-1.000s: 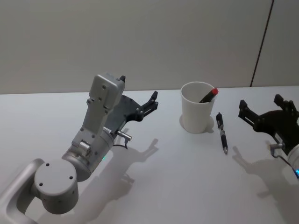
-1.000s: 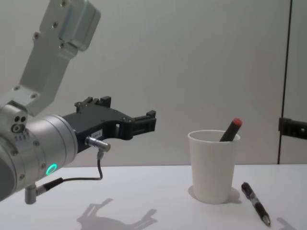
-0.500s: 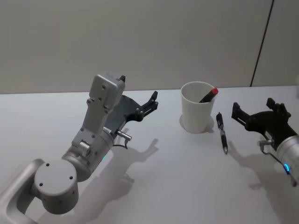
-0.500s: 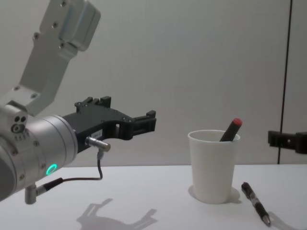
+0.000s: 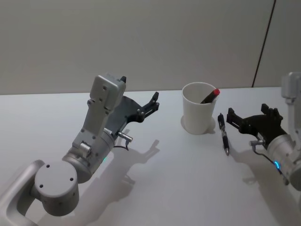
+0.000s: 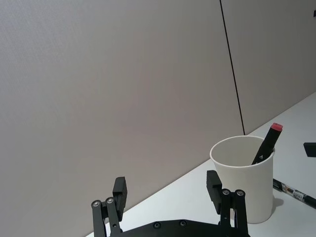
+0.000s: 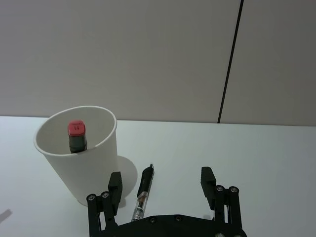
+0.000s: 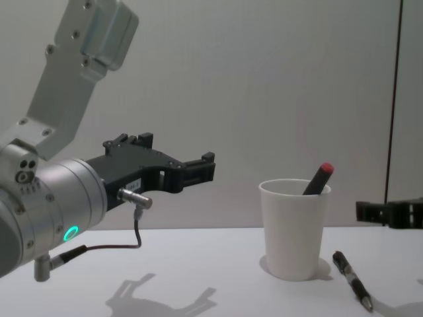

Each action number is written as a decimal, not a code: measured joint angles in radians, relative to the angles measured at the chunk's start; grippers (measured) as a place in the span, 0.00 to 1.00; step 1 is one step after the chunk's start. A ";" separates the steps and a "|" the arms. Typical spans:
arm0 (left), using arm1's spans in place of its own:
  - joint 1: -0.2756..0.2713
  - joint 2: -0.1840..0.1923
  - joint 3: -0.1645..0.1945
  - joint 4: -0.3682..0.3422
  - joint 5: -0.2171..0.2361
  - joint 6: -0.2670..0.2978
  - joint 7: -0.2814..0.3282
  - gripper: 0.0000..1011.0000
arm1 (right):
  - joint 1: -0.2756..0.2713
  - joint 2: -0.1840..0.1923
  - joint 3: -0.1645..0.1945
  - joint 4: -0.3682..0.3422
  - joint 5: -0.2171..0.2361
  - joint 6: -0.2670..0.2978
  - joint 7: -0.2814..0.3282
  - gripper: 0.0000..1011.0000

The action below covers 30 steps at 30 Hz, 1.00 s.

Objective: Place the pen into the pen holder.

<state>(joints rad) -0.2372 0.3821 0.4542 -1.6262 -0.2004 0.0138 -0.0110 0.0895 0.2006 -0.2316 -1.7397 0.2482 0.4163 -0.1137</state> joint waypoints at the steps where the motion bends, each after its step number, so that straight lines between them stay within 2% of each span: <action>1: 0.000 0.000 0.000 0.000 0.000 0.000 0.000 0.99 | 0.004 -0.002 -0.001 0.006 -0.004 0.004 0.000 0.99; 16: 0.000 0.000 0.000 0.000 0.000 0.000 0.000 0.99 | 0.067 -0.050 -0.015 0.118 -0.060 0.034 0.002 0.99; 30: 0.000 0.000 0.000 0.000 0.000 0.000 0.000 0.99 | 0.116 -0.093 -0.026 0.206 -0.083 0.050 -0.007 0.99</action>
<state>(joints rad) -0.2371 0.3821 0.4543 -1.6262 -0.2003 0.0138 -0.0109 0.2050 0.1077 -0.2576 -1.5336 0.1652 0.4665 -0.1208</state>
